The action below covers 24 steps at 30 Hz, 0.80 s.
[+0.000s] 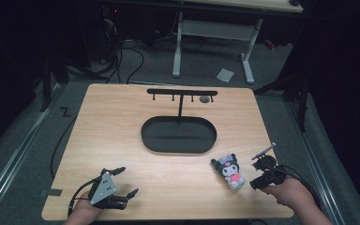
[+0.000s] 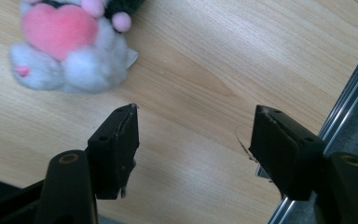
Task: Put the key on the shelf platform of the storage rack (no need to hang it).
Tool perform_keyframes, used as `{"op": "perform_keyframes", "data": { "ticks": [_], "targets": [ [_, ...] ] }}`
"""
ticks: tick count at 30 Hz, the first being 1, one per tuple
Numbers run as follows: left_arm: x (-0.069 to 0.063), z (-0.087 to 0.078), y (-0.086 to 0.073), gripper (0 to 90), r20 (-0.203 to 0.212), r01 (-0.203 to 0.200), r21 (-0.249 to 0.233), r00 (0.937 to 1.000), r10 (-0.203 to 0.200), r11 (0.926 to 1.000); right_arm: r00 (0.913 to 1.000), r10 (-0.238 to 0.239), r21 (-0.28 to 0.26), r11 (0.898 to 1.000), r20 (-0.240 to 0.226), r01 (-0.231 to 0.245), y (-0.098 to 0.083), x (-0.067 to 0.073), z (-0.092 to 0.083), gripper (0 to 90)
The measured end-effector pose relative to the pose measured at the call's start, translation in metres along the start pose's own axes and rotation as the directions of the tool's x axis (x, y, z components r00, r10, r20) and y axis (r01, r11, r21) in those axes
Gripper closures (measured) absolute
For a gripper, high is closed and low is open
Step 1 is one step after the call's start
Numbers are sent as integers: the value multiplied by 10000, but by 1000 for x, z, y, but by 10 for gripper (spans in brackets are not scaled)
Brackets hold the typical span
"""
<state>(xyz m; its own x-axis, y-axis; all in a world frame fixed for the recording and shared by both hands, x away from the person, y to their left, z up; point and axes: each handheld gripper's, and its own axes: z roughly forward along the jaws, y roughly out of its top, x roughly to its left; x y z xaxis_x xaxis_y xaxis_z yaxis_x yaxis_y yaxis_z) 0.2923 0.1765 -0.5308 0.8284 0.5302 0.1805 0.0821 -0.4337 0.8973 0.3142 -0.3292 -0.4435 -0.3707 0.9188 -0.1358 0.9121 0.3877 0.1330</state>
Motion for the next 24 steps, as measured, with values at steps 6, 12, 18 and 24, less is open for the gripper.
{"op": "perform_keyframes", "data": {
  "ticks": [6, 12, 18, 24],
  "targets": [
    [0, 0, 0, 150, 12, 20, -12, 10000, -20, 10000, 9998, -48, -228, 9997, -206, 43, 8, 9, -14, 224],
    [0, 0, 0, 150, 22, 6, -17, 10000, -6, 10000, 9988, -271, -361, 9990, -396, 256, 19, 24, -15, 160],
    [0, 0, 0, 151, 44, 12, -16, 10000, -12, 10000, 9977, -439, -329, 9986, -514, 422, 30, 40, -8, 148],
    [0, 0, 0, 150, 43, 2, -15, 10000, -2, 10000, 9968, -429, -280, 9988, -671, 411, 39, 50, 6, 149]
  ]
}}
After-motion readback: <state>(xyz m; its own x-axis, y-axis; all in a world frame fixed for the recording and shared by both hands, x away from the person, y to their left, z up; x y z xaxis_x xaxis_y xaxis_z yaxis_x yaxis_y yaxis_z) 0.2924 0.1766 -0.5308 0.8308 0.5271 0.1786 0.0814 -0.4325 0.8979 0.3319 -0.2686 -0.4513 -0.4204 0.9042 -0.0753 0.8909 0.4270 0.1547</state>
